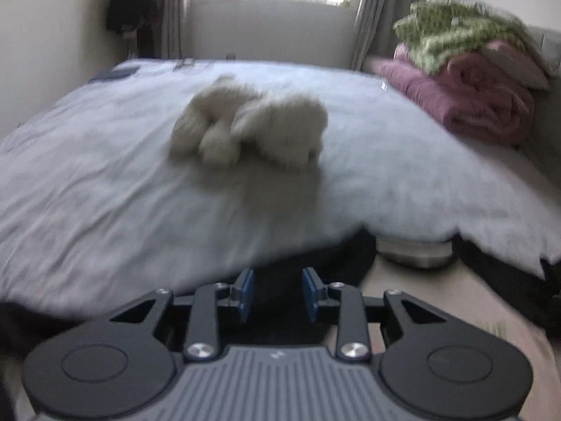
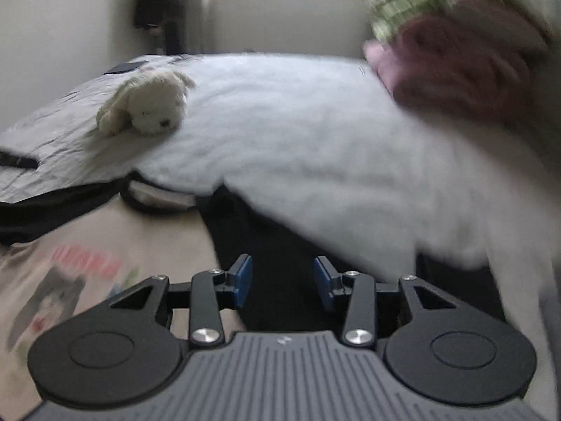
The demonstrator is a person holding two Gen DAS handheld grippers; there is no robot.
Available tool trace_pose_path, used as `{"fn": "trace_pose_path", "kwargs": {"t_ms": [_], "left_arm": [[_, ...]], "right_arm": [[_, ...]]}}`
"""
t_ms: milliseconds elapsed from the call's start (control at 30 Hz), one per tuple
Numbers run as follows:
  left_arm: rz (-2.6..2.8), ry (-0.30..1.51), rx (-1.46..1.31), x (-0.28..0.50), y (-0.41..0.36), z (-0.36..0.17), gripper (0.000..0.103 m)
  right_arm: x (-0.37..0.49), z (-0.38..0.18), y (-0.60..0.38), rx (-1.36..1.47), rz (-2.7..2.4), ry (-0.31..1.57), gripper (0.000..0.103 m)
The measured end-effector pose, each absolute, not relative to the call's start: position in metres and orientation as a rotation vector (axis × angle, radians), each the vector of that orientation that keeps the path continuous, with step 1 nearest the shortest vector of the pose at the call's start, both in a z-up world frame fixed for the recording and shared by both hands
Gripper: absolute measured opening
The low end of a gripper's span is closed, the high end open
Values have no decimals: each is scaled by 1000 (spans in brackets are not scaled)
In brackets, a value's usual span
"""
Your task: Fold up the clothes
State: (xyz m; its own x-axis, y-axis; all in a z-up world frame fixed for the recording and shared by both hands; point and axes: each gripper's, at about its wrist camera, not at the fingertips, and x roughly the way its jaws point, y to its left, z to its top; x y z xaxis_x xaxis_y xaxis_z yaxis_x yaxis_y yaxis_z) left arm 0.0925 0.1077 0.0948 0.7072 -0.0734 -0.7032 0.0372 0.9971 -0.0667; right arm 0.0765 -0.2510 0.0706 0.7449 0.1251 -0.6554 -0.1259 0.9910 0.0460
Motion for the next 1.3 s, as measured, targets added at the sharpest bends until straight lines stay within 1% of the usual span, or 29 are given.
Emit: {"fn": "trace_pose_path", "kwargs": {"t_ms": [167, 367, 400, 433, 467, 500, 533, 600, 700, 767, 800, 833, 867, 933, 967, 1000, 1100, 1167, 1200, 1233, 1300], "left_arm": [[-46, 870, -103, 31, 115, 77, 31], [-31, 931, -130, -17, 124, 52, 28], [-27, 935, -119, -22, 123, 48, 26], [-25, 936, -84, -27, 120, 45, 21], [-26, 936, -39, -31, 117, 43, 18], [-22, 937, -10, -34, 115, 41, 12], [-16, 937, 11, -36, 113, 39, 8], [-9, 938, 31, -41, 113, 38, 6], [-14, 939, -8, -49, 122, 42, 6], [-17, 939, -34, -54, 127, 44, 6], [-19, 939, -47, -57, 130, 46, 6], [-21, 939, -60, -59, 133, 47, 7], [-15, 938, -72, -64, 136, 50, 7], [-11, 933, -80, -79, 139, 56, 7], [-18, 933, -92, -87, 141, 57, 8], [-25, 934, -103, -95, 144, 58, 9], [-46, 944, -150, -113, 151, 58, 12], [-52, 959, -165, -119, 153, 54, 22], [-53, 964, -162, -121, 152, 51, 30], [-55, 967, -152, -121, 151, 47, 32], [-56, 968, -122, -123, 146, 42, 32]], "right_arm": [[15, 53, -270, 195, 115, 822, 43], [-21, 44, -265, 244, 130, 861, 43], [-25, 41, -261, 230, 127, 869, 40], [-29, 39, -258, 216, 124, 877, 25], [-33, 37, -254, 201, 121, 884, 16], [-37, 35, -251, 187, 118, 892, 10], [-43, 33, -249, 178, 114, 892, 9], [-55, 31, -246, 148, 107, 894, 8], [-69, 32, -238, 70, 101, 907, 7], [-81, 34, -240, 96, 102, 912, 6], [-87, 35, -243, 115, 103, 914, 6], [-93, 36, -245, 135, 104, 915, 10], [-100, 37, -247, 154, 105, 917, 17], [-112, 39, -251, 194, 107, 920, 39], [-118, 40, -253, 213, 108, 922, 42], [-125, 42, -255, 233, 109, 923, 44], [-143, 42, -261, 310, 115, 938, 44], [-152, 37, -265, 386, 123, 963, 44], [-155, 35, -265, 402, 126, 966, 44], [-158, 34, -265, 414, 129, 966, 44], [-163, 32, -262, 426, 138, 965, 43]]}}
